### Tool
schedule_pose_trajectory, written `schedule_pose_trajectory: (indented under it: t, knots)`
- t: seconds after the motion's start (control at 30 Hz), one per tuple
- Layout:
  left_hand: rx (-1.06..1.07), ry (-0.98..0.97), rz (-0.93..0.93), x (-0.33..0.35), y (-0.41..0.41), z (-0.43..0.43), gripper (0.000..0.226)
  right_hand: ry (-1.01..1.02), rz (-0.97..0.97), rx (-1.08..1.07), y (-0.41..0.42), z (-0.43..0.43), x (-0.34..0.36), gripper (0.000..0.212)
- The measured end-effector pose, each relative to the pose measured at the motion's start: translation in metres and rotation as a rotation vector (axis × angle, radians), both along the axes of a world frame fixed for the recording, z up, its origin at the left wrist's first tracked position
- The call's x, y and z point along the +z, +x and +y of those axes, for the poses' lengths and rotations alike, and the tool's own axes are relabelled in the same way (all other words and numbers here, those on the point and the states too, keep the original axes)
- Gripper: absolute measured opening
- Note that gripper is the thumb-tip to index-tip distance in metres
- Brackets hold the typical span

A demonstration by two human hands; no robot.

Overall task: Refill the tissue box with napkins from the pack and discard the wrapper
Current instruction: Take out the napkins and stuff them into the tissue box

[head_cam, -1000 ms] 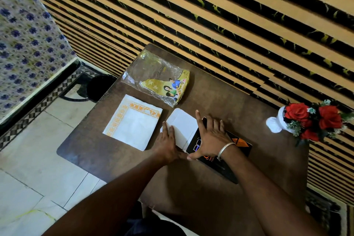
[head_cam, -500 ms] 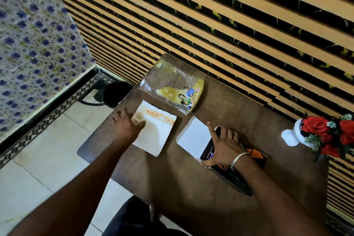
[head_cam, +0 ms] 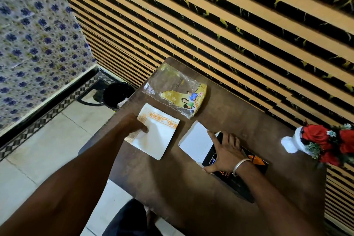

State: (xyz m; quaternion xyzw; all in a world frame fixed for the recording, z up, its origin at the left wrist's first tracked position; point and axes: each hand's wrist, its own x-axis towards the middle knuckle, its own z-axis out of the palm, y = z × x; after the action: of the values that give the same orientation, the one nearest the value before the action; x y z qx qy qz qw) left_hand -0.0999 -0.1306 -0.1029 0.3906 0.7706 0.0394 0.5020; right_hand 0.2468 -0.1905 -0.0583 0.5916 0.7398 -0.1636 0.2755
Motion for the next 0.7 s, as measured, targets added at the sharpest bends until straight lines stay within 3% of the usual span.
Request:
schedule_pose_trajectory:
  t: [0.23, 0.47, 0.7]
  knots:
    - [-0.031, -0.023, -0.108, 0.003, -0.004, 0.000, 0.064, 0.005, 0.002, -0.008, 0.001, 0.001, 0.000, 0.137]
    - [0.092, -0.165, -0.400, 0.007, -0.010, -0.007, 0.043, 0.010, 0.007, -0.014, 0.001, 0.002, -0.001, 0.138]
    - [0.012, -0.226, -0.593, 0.017, -0.020, -0.009, 0.039, 0.002, 0.009, -0.009, 0.001, 0.001, 0.002, 0.139]
